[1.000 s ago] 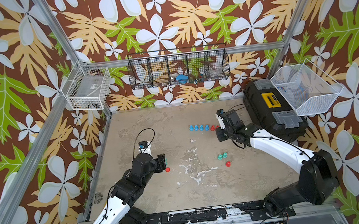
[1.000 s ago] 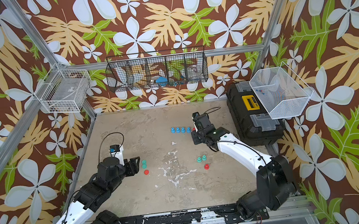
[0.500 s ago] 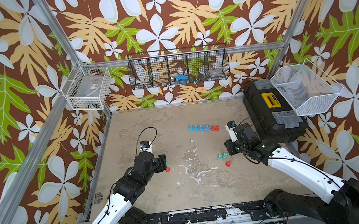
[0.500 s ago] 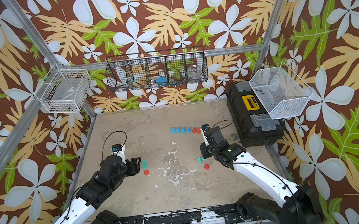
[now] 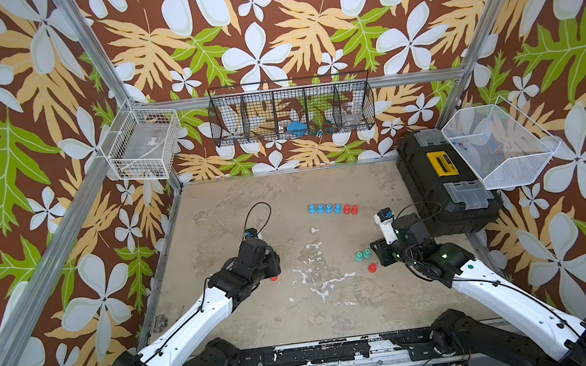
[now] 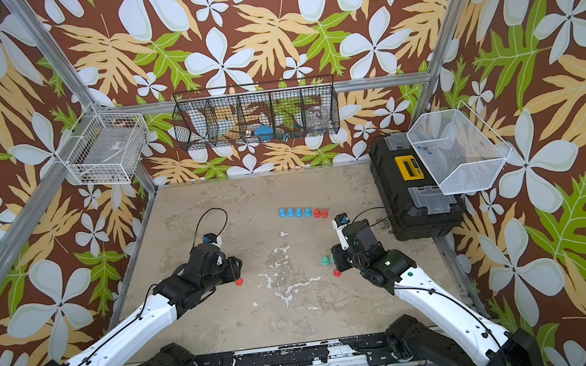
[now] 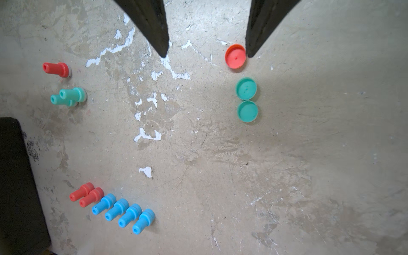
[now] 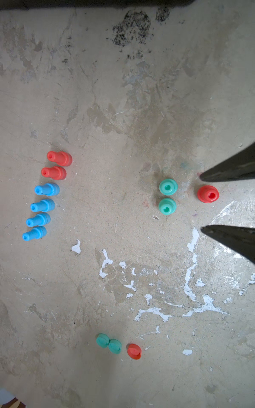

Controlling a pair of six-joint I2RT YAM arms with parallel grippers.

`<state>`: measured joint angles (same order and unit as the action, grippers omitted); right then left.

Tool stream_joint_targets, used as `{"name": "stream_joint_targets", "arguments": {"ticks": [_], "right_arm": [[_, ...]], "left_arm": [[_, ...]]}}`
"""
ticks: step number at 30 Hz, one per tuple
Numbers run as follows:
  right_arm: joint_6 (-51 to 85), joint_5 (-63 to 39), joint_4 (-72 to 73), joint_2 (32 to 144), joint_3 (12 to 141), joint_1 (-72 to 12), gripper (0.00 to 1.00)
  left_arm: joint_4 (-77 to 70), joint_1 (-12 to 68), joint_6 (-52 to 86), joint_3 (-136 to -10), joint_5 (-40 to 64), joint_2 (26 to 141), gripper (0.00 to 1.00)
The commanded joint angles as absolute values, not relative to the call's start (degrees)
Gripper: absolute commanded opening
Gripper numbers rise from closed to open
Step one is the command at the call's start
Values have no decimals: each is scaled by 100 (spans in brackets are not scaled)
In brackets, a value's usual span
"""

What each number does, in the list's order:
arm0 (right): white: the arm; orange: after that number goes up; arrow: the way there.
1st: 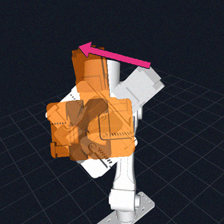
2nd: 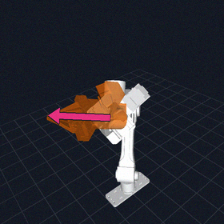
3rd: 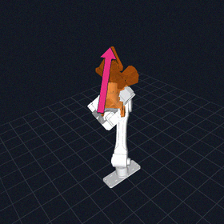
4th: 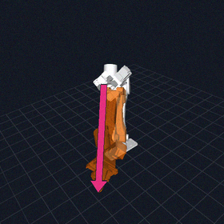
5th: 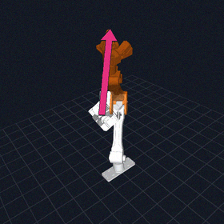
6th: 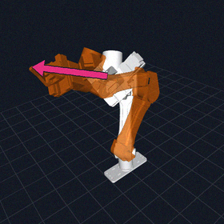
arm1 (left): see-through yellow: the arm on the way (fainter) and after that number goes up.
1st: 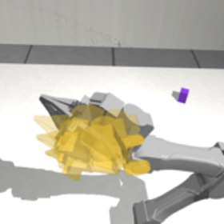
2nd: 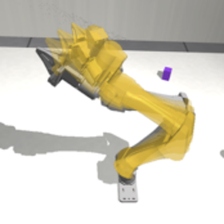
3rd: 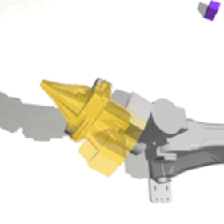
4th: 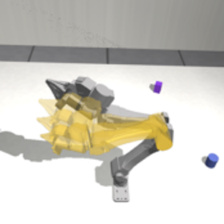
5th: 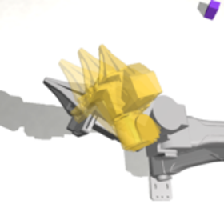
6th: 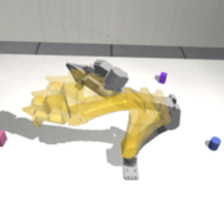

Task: Close the stamp cap
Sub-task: Move the cover to the center of the board.

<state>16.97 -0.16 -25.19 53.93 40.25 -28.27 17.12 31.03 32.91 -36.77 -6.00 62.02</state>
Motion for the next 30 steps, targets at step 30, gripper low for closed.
{"name": "stream_joint_targets", "arguments": {"ticks": [30], "right_arm": [[1830, -22, -2461, 5229, 3929, -3028, 33]], "left_arm": [[890, 3090, 3593, -4225, -1318, 8485, 50]]}}
